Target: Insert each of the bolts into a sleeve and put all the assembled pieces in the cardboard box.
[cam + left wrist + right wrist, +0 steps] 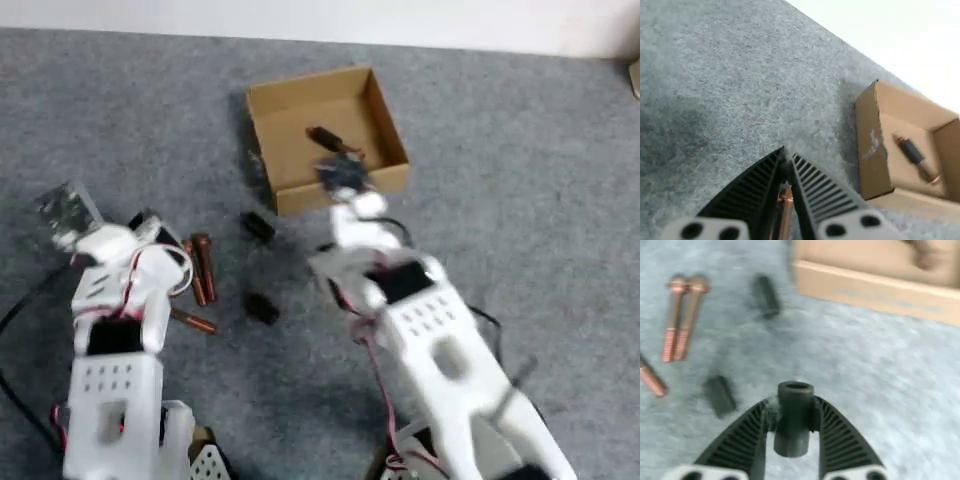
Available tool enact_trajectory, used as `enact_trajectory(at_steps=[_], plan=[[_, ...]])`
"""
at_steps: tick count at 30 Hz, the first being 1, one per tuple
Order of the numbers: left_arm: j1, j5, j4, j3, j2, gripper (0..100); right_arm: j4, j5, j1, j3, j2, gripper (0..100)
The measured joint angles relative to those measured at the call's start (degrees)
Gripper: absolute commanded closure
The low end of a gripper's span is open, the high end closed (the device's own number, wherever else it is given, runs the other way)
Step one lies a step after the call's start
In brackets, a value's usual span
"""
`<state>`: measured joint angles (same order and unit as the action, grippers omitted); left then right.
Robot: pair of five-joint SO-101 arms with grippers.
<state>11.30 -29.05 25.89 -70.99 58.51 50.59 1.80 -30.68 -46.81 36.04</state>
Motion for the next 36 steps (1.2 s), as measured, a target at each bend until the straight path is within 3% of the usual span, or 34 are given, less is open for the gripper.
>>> enact_trajectory(at_steps=[8, 15, 21, 36], plan=[[-2.6, 3.9, 16.0, 24.9, -35.4, 98, -0.6, 0.5, 2.4, -16.4, 20.4, 99.5], [-3.7, 3.9, 34.9, 42.4, -51.3, 83, -7.6, 4.0, 2.4, -24.4, 23.8, 99.5], [-5.9, 1.8, 37.0, 47.0, -61.1, 88, -9.4, 4.2, 2.4, -24.9, 23.7, 99.5], [-6.8, -1.1, 40.1, 56.2, -75.8, 88, -10.9, 4.3, 2.5, -25.1, 23.7, 99.5]])
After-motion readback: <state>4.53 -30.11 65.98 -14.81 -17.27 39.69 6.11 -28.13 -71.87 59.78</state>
